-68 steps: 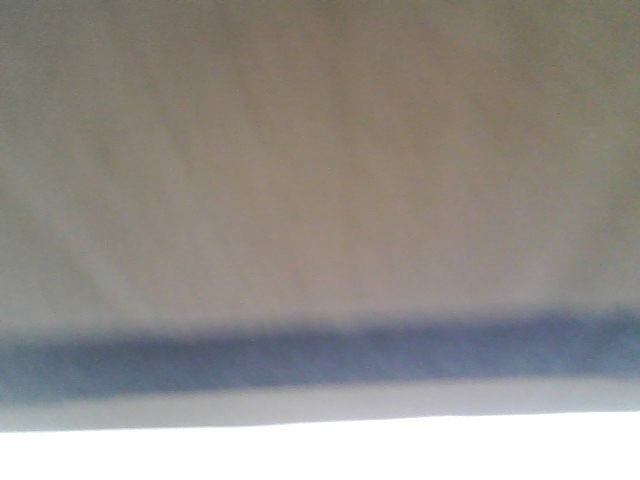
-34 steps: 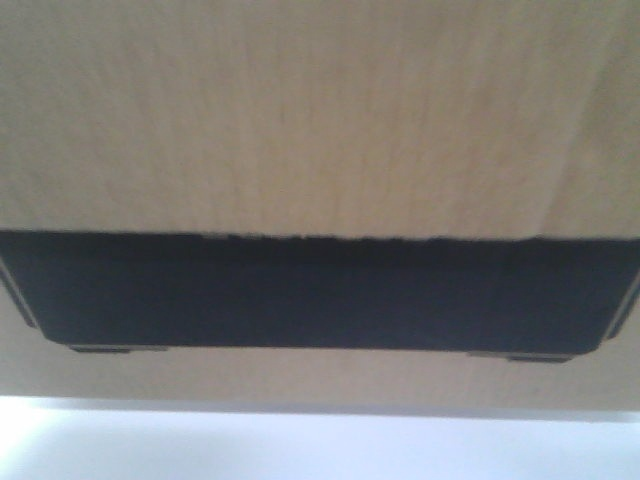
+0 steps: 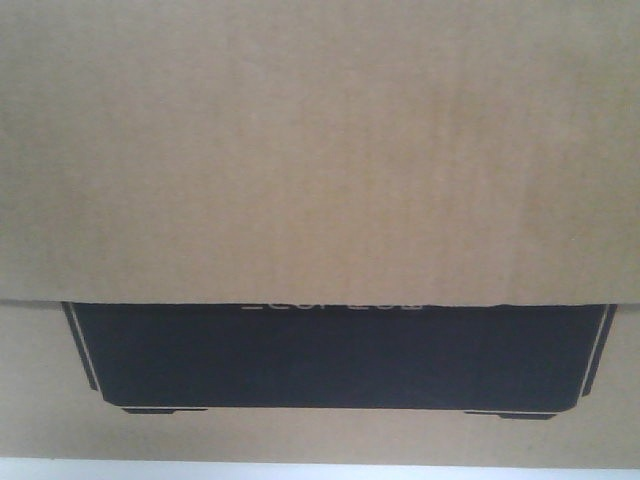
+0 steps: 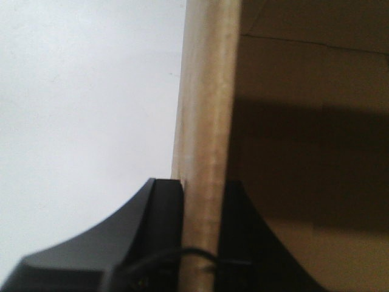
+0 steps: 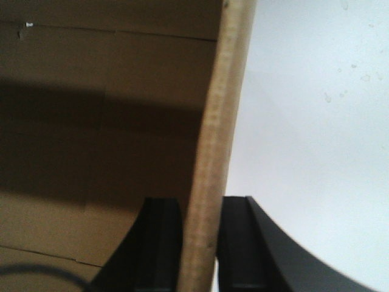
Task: Grab box from left shelf to table start
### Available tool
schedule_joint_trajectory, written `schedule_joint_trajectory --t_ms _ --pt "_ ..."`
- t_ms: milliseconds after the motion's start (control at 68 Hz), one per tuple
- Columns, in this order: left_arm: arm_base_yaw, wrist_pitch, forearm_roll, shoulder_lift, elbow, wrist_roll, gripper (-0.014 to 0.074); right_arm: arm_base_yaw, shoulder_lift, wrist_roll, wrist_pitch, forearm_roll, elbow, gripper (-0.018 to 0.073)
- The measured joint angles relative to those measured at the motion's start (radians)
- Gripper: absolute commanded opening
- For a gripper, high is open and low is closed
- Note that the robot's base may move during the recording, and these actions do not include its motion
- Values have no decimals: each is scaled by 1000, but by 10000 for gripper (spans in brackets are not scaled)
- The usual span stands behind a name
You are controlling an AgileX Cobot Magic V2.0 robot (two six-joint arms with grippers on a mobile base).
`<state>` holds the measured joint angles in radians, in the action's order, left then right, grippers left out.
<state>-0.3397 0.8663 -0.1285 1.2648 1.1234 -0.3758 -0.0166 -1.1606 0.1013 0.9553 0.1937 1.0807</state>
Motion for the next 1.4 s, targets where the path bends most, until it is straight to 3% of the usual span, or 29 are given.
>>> schedule_joint_trajectory --t_ms 132,191,294,427,515,898,1001,1104,1236,1398 --pt "6 -4 20 16 10 32 -74 0 0 0 2 -7 0 238" --pt "6 -5 20 19 10 38 1 0 0 0 4 -7 0 354" --pt "6 -12 20 19 10 52 218 0 0 7 7 -2 0 513" --pt "8 -44 16 28 10 48 503 0 0 11 8 3 0 550" --pt "12 -42 16 28 10 48 579 0 0 11 8 3 0 550" --pt "12 -10 35 -45 51 46 569 0 40 11 41 -43 83 539" --pt "12 -10 35 -131 64 48 569 0 91 11 45 -45 118 452" --pt "12 -10 18 -246 53 52 548 0 169 11 60 -43 120 278" --pt "12 -9 -19 -393 -22 56 382 0 277 11 70 -43 68 39" --pt "12 0 -34 -583 -181 103 58 0 465 11 34 -43 -90 57"
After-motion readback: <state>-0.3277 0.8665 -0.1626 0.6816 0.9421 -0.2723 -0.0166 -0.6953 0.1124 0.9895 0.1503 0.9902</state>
